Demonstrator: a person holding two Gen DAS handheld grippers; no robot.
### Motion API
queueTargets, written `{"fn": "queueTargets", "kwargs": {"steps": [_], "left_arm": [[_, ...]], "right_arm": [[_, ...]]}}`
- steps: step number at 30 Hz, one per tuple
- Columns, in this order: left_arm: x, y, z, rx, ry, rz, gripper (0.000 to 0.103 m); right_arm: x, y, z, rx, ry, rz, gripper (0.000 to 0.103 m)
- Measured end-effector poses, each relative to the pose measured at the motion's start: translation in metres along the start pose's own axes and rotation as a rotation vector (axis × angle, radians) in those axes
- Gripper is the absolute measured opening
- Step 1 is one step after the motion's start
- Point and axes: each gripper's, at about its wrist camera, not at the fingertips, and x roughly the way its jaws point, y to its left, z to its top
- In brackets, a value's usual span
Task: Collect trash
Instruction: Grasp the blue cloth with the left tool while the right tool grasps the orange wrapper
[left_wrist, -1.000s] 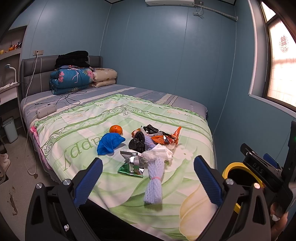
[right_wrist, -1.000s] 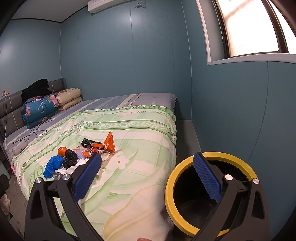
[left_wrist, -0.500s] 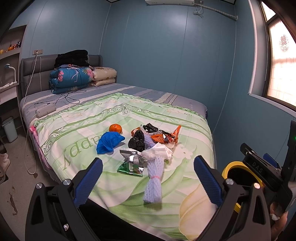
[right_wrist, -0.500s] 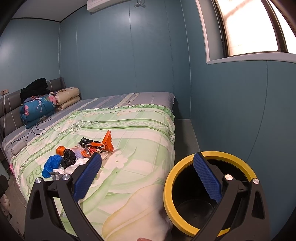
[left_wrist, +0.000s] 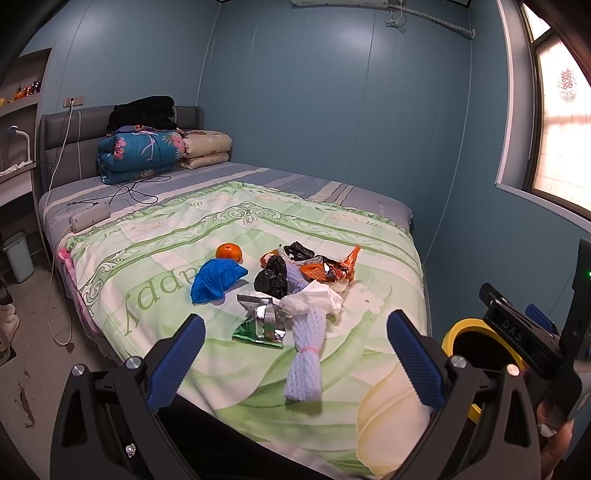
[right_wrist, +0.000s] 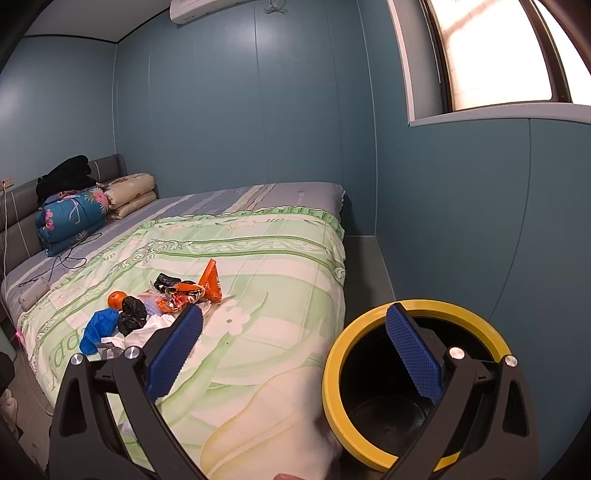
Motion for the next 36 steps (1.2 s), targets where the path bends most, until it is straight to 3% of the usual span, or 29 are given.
{"fn": "queueTargets", "kwargs": {"steps": [10, 19, 21, 25, 28, 30, 33, 36], "left_arm": [[0.001, 0.003, 0.001, -0.008, 0.006, 0.007, 0.095], [0.023, 0.04, 0.013, -0.044, 0.027, 0.078, 0.095], [0.032, 0.05, 0.016, -0.031, 0.028, 0.103, 0.095], [0.061, 0.074, 0.019, -0.005, 0.09, 0.047, 0.095], [0.089, 0.088, 0.02, 0.024, 0.133, 0.056, 0.095], [0.114, 0.096, 0.02, 0.052, 0.171, 0.095, 0.095], [0.147, 0.111, 0.019, 0.044, 0.224, 0.098, 0.095], [0.178, 0.127, 0.021, 0.004, 0.271, 0.078, 0.095]], "right_arm": [[0.001, 0.001, -0.001, 0.0, -0.009, -0.017, 0.095], [0.022, 0.006, 0.008, -0.018, -0.101, 0.009, 0.095], [0.033, 0.012, 0.011, -0.049, -0.108, 0.037, 0.095], [0.06, 0.018, 0.017, -0.055, -0.084, 0.108, 0.095], [0.078, 0.023, 0.024, -0.053, -0.084, 0.159, 0.095], [0.091, 0.027, 0.029, -0.037, -0.059, 0.211, 0.095], [0.122, 0.035, 0.038, 0.009, 0.024, 0.357, 0.095], [0.152, 0.05, 0.049, 0.009, 0.076, 0.427, 0.095]]}}
